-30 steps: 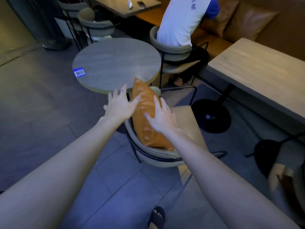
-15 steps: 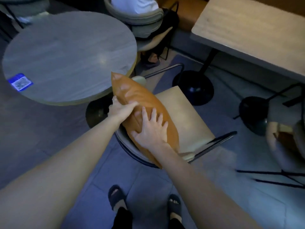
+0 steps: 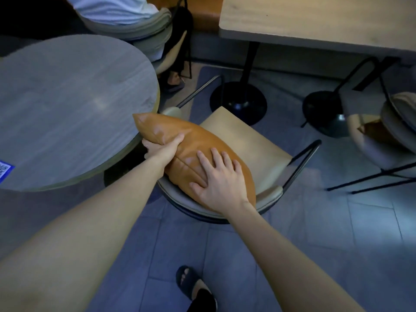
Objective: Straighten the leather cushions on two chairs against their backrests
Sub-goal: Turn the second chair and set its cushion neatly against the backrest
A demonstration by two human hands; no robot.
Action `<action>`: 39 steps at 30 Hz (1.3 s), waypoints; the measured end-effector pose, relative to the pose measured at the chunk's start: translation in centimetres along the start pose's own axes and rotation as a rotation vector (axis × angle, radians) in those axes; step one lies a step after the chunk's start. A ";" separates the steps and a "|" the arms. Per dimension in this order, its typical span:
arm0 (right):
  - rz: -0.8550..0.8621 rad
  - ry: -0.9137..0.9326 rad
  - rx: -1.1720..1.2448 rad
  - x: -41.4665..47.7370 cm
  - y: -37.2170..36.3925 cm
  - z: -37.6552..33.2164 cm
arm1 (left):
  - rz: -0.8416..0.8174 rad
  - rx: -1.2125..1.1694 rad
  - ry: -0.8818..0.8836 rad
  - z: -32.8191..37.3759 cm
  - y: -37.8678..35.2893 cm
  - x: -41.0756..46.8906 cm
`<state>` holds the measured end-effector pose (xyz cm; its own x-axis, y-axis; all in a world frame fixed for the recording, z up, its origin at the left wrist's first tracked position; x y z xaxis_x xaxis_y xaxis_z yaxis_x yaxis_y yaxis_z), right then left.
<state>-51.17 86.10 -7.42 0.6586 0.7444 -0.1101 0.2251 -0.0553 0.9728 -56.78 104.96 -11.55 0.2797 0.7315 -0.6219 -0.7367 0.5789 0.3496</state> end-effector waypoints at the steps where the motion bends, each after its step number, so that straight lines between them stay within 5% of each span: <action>1: 0.011 -0.027 -0.001 -0.3 0.0 0.2 | -0.015 0.008 -0.013 -0.1 0.0 0.1; 12: 0.274 -0.422 0.160 -8.1 -0.4 3.2 | -0.181 0.159 -0.010 0.5 0.1 0.6; 18: 0.514 -0.999 1.194 -12.9 -5.4 3.0 | -0.249 0.126 0.011 0.5 0.3 1.0; 21: 0.434 -1.182 1.698 -12.1 -9.1 0.1 | -0.237 0.088 -0.005 0.2 0.6 1.4; 29: 0.335 -1.366 1.546 -9.5 -11.7 -0.1 | -0.122 0.126 -0.006 -0.4 1.1 2.3; 39: 0.271 -1.330 1.450 -5.9 -11.3 5.6 | -0.088 0.140 0.018 1.8 -2.2 3.6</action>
<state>-53.59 78.60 -18.93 0.6405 -0.2134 -0.7377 -0.0959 -0.9753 0.1989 -53.03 107.02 -13.30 0.3275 0.6699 -0.6664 -0.6167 0.6859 0.3864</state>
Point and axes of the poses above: each hand's wrist, its own x-axis towards the middle knuckle, its own y-axis out of the back of the hand, z = x × y, the point moved 8 cm from there along x, towards the middle knuckle, and after that the axes turned 1 degree about -x, right-handed, at the moved point
